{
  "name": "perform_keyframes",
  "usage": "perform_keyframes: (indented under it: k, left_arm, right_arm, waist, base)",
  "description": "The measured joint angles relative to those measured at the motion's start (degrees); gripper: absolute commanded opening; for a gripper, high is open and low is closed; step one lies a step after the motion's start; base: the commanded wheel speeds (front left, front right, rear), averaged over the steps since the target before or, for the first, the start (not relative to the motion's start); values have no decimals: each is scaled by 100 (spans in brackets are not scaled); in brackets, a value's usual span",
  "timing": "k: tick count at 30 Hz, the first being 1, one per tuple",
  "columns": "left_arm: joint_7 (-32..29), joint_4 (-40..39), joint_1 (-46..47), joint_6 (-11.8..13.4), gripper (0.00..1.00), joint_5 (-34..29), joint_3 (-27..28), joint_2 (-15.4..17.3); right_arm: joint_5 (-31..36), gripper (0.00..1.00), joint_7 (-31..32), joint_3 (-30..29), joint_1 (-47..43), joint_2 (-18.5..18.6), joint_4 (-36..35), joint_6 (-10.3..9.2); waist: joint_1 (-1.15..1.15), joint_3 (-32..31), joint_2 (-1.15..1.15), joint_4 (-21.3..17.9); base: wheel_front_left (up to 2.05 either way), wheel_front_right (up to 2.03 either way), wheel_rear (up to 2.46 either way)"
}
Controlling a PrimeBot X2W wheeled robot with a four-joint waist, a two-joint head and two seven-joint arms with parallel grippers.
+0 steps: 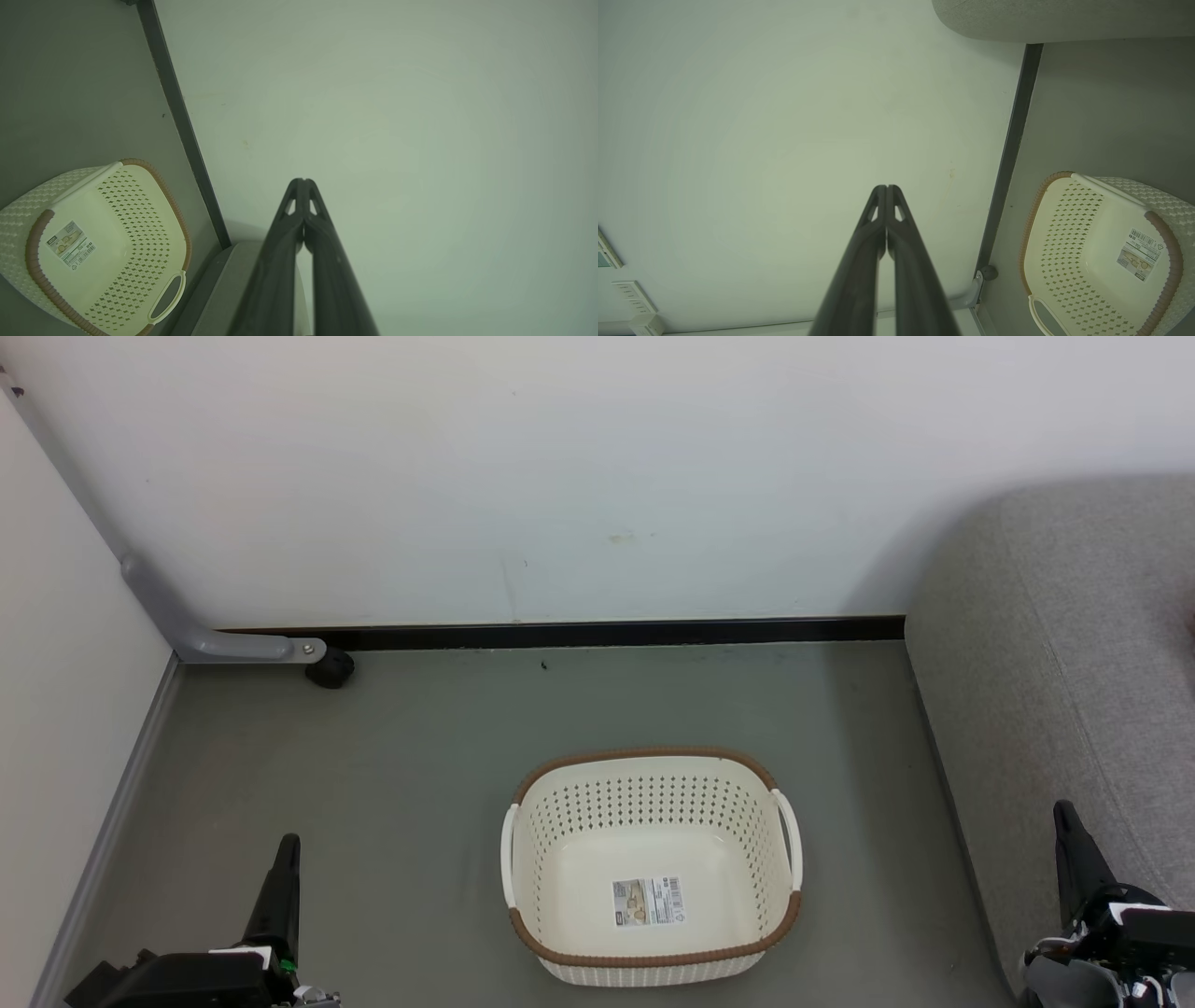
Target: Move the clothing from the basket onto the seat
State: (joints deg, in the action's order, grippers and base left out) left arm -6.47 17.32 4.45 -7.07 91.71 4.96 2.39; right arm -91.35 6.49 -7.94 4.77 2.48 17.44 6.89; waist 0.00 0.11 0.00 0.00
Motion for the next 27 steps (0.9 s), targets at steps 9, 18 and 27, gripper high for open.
perform_keyframes:
  k: [9,18,27]
  left_arm:
    - [0,-1,0,0,0,0,0,0]
    - [0,-3,0,0,0,0,0,0]
    - [0,-4,0,0,0,0,0,0]
  right_arm:
    - [-1,0,0,1,0,0,-1,0]
    - [-8,0,0,0,0,0,-1,0]
    - [-8,0,0,0,0,0,-1,0]
  waist:
    - [0,0,0,0]
    - [0,0,0,0]
    - [0,0,0,0]
  base:
    - [0,0,0]
    - [0,0,0]
    - [0,0,0]
